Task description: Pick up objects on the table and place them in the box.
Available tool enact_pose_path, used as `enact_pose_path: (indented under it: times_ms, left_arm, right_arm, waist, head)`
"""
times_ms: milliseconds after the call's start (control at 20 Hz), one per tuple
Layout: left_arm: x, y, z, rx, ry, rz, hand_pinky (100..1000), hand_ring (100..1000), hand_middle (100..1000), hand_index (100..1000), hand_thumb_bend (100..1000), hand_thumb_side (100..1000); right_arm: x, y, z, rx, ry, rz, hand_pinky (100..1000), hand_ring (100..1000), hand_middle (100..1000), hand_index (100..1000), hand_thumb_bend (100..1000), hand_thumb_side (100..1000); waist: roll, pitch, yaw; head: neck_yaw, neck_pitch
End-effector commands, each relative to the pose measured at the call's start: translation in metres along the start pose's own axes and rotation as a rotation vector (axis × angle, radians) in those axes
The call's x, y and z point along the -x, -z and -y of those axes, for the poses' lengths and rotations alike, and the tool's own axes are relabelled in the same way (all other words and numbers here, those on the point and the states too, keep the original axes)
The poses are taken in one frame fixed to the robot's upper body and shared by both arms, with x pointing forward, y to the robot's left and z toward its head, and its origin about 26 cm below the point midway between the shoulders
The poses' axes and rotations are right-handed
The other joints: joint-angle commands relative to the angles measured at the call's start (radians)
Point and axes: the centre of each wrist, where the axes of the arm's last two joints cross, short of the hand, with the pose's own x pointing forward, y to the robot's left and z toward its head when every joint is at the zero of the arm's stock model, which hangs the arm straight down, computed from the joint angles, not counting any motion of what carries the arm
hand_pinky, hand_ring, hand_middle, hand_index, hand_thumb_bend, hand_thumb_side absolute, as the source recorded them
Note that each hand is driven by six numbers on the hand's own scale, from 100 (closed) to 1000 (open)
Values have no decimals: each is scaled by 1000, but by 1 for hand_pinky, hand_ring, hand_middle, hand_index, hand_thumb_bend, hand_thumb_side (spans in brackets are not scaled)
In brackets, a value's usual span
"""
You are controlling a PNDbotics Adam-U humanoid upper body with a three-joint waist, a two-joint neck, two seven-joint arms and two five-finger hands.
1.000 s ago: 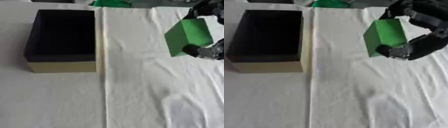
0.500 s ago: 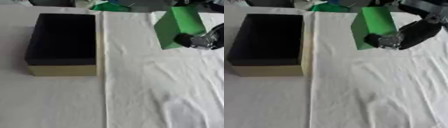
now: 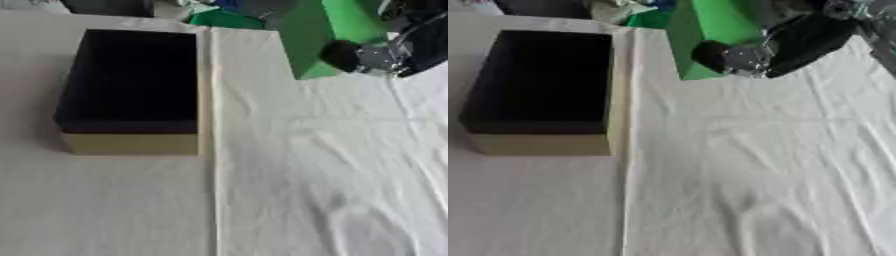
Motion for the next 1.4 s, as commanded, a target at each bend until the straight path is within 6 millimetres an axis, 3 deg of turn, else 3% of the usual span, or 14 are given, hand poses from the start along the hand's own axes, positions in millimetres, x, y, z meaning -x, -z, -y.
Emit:
enact_pose_path:
  times_ms: [50,750,1400]
  left_arm:
    - [-7,8,1,12,-12,38,626,708,720,778,446,995]
    - [-14,17,12,12,-55,91,628,709,721,779,450,995]
    - [-20,22,22,19,-116,123,630,709,722,779,454,993]
  right_arm:
    - [-6,3,10,29,-41,-3,719,574,475,719,133,661]
    - [-23,24,25,112,-67,-54,710,565,470,716,111,648]
    - [-1,55,15,144,-129,-149,710,565,468,710,114,634]
  waist:
    - [-1,-12,11]
    - [-34,16,115]
    - [-59,40,181]
  head:
    - [-16,-16]
    - [-128,-44]
    - [-200,-61]
